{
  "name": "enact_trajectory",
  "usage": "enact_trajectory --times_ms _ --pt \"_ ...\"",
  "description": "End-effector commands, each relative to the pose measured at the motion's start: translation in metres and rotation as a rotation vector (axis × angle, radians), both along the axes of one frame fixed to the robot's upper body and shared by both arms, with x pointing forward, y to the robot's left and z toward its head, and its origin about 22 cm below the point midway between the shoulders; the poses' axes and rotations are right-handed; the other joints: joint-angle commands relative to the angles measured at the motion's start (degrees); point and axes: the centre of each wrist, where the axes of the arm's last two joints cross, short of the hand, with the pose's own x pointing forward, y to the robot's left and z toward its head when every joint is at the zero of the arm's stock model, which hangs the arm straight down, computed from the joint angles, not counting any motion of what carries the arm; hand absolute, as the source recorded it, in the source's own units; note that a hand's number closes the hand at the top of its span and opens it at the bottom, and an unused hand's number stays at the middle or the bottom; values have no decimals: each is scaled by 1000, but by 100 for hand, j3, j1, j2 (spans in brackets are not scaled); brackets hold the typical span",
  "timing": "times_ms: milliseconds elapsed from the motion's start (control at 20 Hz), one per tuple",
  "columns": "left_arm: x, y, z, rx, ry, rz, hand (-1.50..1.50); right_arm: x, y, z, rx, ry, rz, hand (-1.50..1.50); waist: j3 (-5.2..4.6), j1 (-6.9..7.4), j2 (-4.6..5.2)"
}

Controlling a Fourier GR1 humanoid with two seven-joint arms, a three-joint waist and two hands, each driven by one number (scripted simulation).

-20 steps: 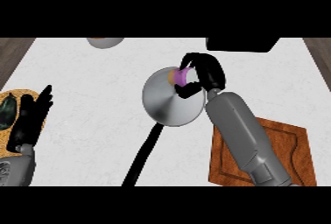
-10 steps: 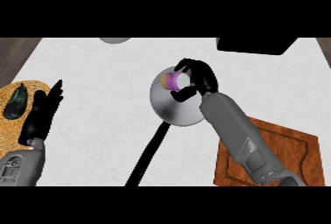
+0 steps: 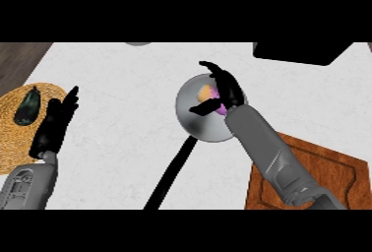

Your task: Pick the can from the cutting board and place it in the pan

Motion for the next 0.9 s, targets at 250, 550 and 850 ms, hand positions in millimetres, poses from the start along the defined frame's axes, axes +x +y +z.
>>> enact_trajectory --times_ms 250,550,850 --pt "9 3 4 -5 2 8 0 6 3 13 221 -143 -75 -150 -2 -75 -13" --pt "-8 9 -8 -1 23 63 0 4 -8 0 306 -146 -186 -150 -8 -425 -110" --pt "-22 30 -23 -14 40 107 0 16 -63 6 320 -178 -273 -150 -15 -684 -147"
